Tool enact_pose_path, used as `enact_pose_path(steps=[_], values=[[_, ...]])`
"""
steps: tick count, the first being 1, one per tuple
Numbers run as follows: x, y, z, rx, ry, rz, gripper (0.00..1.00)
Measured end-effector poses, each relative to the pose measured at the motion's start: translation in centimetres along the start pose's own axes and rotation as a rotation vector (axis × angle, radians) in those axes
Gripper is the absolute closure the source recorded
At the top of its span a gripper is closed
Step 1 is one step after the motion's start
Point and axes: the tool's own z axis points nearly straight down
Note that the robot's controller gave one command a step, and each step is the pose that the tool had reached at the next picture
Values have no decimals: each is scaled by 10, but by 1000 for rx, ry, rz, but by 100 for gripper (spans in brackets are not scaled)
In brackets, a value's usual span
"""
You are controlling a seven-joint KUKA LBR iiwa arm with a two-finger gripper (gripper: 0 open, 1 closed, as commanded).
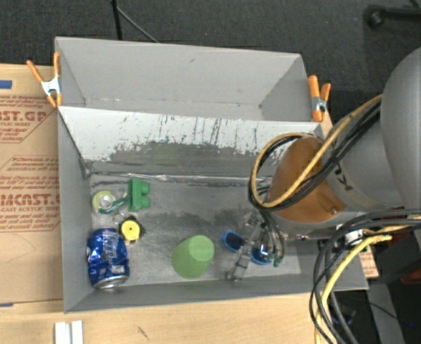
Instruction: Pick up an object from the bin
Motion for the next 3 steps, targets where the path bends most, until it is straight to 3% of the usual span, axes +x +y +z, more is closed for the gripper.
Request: enact_pose_path(steps=[1, 2, 3], values=[[0, 0, 0, 0, 0, -1, 100], [0, 0, -1, 0, -2, -1, 100], [0, 1, -30, -3, -6, -2, 100]])
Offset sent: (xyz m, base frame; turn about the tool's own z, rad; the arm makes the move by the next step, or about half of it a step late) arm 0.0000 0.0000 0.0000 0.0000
